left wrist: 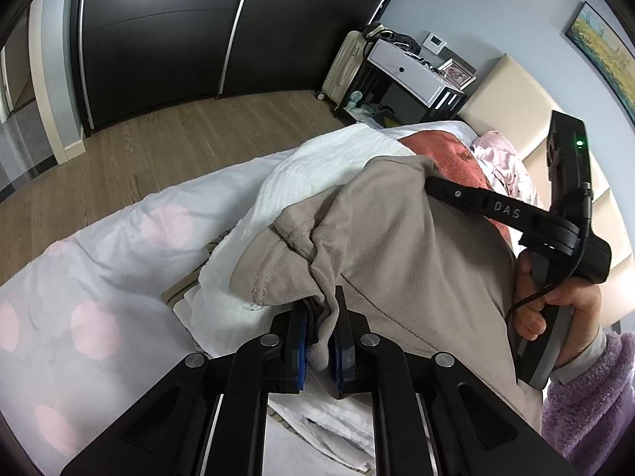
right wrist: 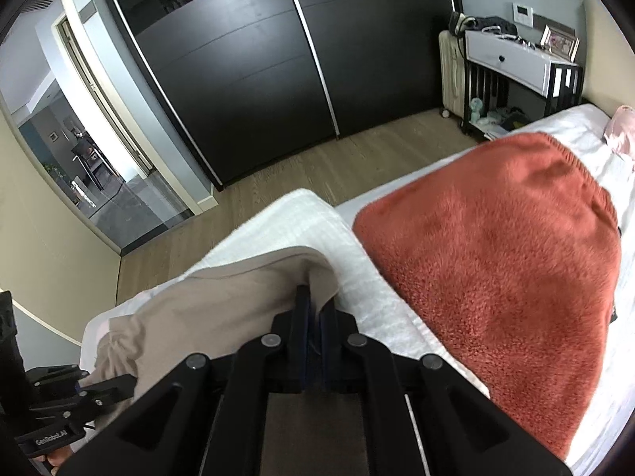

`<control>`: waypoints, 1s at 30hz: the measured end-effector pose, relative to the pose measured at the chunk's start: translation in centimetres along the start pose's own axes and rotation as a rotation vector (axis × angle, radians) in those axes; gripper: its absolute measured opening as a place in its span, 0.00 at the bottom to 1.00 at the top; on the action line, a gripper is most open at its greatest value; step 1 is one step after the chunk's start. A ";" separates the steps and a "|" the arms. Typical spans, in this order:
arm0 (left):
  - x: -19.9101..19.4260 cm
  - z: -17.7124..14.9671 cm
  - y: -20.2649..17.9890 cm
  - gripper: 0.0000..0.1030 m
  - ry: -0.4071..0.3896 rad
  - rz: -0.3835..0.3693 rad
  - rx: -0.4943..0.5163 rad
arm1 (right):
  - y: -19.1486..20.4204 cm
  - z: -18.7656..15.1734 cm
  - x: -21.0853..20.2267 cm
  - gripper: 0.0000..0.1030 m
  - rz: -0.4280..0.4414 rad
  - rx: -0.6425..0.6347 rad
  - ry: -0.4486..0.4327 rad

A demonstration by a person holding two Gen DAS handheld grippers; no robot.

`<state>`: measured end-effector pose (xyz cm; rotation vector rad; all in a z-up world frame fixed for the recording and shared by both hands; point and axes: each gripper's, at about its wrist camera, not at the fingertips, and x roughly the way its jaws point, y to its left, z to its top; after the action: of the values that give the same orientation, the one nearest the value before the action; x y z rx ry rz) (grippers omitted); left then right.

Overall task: Fold clothes
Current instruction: 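Lift the folded beige shirt with both tools and carry it toward the clothes stack, then open both tools and lay the beige shirt on top of the white clothes stack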

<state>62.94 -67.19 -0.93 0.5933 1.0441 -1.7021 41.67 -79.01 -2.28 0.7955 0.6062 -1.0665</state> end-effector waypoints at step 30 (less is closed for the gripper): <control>-9.1 -0.5 -5.3 0.23 0.017 -0.026 0.160 | 2.3 -1.2 -11.7 0.14 -0.155 -0.117 0.224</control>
<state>61.33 -61.57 7.91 0.6994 0.9364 -1.8176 39.37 -71.28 6.59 0.7803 0.9241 -1.0793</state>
